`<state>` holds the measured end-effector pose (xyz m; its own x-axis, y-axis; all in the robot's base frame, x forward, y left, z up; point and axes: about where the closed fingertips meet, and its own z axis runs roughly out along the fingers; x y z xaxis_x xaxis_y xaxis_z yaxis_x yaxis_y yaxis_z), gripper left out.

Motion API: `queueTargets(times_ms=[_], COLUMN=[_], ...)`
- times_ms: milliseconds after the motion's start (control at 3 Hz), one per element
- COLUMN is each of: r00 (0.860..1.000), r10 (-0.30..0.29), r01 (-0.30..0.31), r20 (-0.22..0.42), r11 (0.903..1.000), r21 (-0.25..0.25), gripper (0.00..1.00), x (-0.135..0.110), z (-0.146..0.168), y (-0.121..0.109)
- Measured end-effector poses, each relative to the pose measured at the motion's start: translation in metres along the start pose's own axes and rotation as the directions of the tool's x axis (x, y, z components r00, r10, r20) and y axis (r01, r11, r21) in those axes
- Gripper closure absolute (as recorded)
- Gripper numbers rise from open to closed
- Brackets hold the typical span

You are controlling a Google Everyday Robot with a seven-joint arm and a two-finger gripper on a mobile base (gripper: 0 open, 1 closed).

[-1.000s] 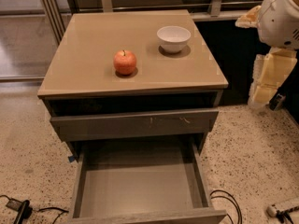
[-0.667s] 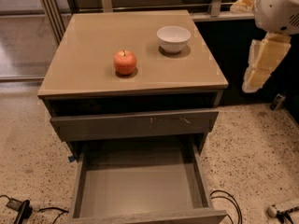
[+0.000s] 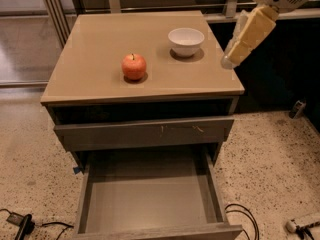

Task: Place apple into middle drawer

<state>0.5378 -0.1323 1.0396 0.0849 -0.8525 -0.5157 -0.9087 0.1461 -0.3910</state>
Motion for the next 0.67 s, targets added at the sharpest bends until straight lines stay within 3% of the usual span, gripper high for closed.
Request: queueTargets(times_ms=[667], r00=[0.999], r10=[0.003], r01=[-0.003], r20=[0.032], r11=[1.0], r21=[-0.004], gripper=[0.0], x=[-0.0111], z=[0.0031], y=[0.0014])
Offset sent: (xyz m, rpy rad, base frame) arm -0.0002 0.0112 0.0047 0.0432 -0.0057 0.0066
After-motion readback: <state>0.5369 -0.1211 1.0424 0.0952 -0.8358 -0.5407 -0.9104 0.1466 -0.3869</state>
